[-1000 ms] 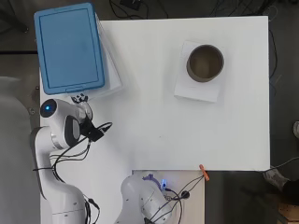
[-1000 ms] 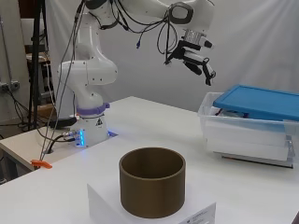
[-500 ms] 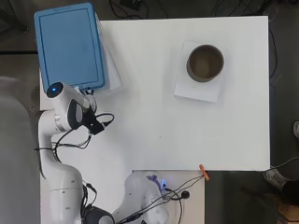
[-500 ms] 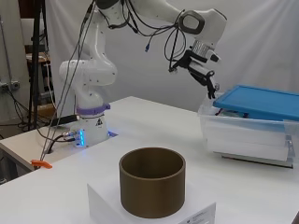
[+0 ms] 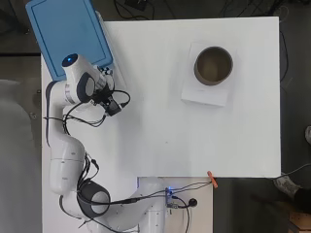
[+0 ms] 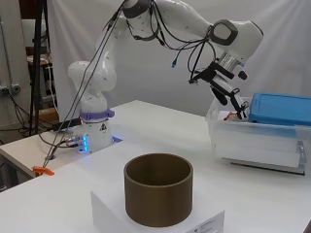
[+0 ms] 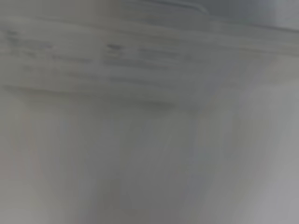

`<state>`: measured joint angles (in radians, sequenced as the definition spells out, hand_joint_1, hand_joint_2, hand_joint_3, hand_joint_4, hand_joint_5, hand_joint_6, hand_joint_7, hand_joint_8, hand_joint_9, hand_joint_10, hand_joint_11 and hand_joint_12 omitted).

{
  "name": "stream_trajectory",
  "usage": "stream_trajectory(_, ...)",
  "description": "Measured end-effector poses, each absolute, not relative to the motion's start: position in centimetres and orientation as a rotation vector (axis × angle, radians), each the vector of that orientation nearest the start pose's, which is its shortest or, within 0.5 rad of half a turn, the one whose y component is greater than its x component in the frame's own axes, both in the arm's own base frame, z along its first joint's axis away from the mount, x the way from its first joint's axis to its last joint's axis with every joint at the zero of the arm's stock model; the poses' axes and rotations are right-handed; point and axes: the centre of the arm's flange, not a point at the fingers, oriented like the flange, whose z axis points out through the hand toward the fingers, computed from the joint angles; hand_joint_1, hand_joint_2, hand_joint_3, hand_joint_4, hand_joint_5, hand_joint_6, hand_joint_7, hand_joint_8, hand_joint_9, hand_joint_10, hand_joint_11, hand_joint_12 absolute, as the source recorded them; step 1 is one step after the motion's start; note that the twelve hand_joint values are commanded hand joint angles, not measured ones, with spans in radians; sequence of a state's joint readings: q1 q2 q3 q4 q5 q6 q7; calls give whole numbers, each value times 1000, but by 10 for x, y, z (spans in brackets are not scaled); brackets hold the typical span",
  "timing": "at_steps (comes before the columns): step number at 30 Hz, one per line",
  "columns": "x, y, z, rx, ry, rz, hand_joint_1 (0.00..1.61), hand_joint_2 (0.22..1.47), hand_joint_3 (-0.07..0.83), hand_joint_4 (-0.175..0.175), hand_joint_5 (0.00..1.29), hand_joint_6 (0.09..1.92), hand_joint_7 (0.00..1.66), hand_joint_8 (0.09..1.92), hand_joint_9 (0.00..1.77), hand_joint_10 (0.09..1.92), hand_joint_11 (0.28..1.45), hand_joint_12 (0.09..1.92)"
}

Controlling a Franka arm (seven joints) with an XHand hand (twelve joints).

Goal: Teleoperate dual arm-hand system to remove items from a box

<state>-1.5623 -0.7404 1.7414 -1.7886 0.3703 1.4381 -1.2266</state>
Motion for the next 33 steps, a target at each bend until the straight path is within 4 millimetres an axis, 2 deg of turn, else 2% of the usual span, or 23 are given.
stream_trajectory(3, 514, 220, 383, -2559, -1835, 963, 141, 1127, -7, 46, 324, 87, 190, 87, 225, 87, 379, 87)
stream_trajectory(6, 528, 236, 396, -2621, -1918, 998, 87, 1132, -2, 44, 329, 87, 229, 87, 254, 87, 388, 87)
stream_trajectory(9, 543, 255, 418, -2676, -2056, 1019, 75, 1126, -3, 41, 354, 87, 244, 87, 266, 87, 401, 87)
stream_trajectory(11, 545, 255, 422, -2674, -2078, 1023, 66, 1121, -4, 37, 354, 87, 236, 87, 257, 87, 397, 87)
stream_trajectory(12, 545, 250, 416, -2665, -2064, 1047, 61, 1118, -4, 34, 343, 87, 217, 87, 236, 87, 385, 87)
stream_trajectory(14, 548, 245, 409, -2649, -2061, 1091, 155, 1151, 0, 44, 474, 87, 542, 87, 586, 87, 559, 87)
stream_trajectory(15, 552, 246, 407, -2638, -2074, 1080, 185, 1163, 1, 39, 533, 87, 635, 87, 672, 87, 590, 87)
stream_trajectory(16, 556, 247, 409, -2637, -2083, 1032, 182, 1160, -3, 19, 527, 87, 652, 87, 703, 87, 599, 87)
stream_trajectory(17, 558, 248, 414, -2635, -2090, 973, 179, 1094, -28, 2, 414, 87, 498, 87, 558, 87, 541, 87)
stream_trajectory(19, 554, 249, 424, -2607, -2101, 888, 173, 899, -30, 8, 135, 87, 175, 87, 268, 87, 434, 87)
stream_trajectory(21, 545, 247, 428, -2559, -2102, 886, 188, 817, -17, 11, 32, 87, 75, 87, 187, 87, 412, 87)
stream_trajectory(22, 543, 247, 426, -2531, -2103, 883, 188, 807, -11, 9, 42, 87, 84, 87, 198, 87, 413, 87)
stream_trajectory(23, 542, 243, 421, -2509, -2092, 872, 182, 816, -4, 8, 121, 87, 147, 87, 247, 87, 428, 87)
stream_trajectory(25, 541, 230, 409, -2507, -2042, 851, 188, 884, 5, 12, 332, 87, 406, 87, 466, 87, 500, 87)
stream_trajectory(27, 533, 225, 401, -2526, -2022, 855, 188, 937, 11, 12, 427, 87, 524, 87, 562, 87, 546, 87)
stream_trajectory(29, 520, 234, 395, -2538, -2031, 857, 190, 962, 15, 4, 456, 87, 547, 87, 579, 87, 558, 87)
stream_trajectory(31, 507, 239, 386, -2534, -2036, 878, 180, 961, 10, -14, 411, 87, 478, 87, 516, 87, 537, 87)
stream_trajectory(33, 506, 236, 383, -2539, -2033, 901, 163, 953, 4, -22, 371, 87, 421, 87, 457, 87, 507, 87)
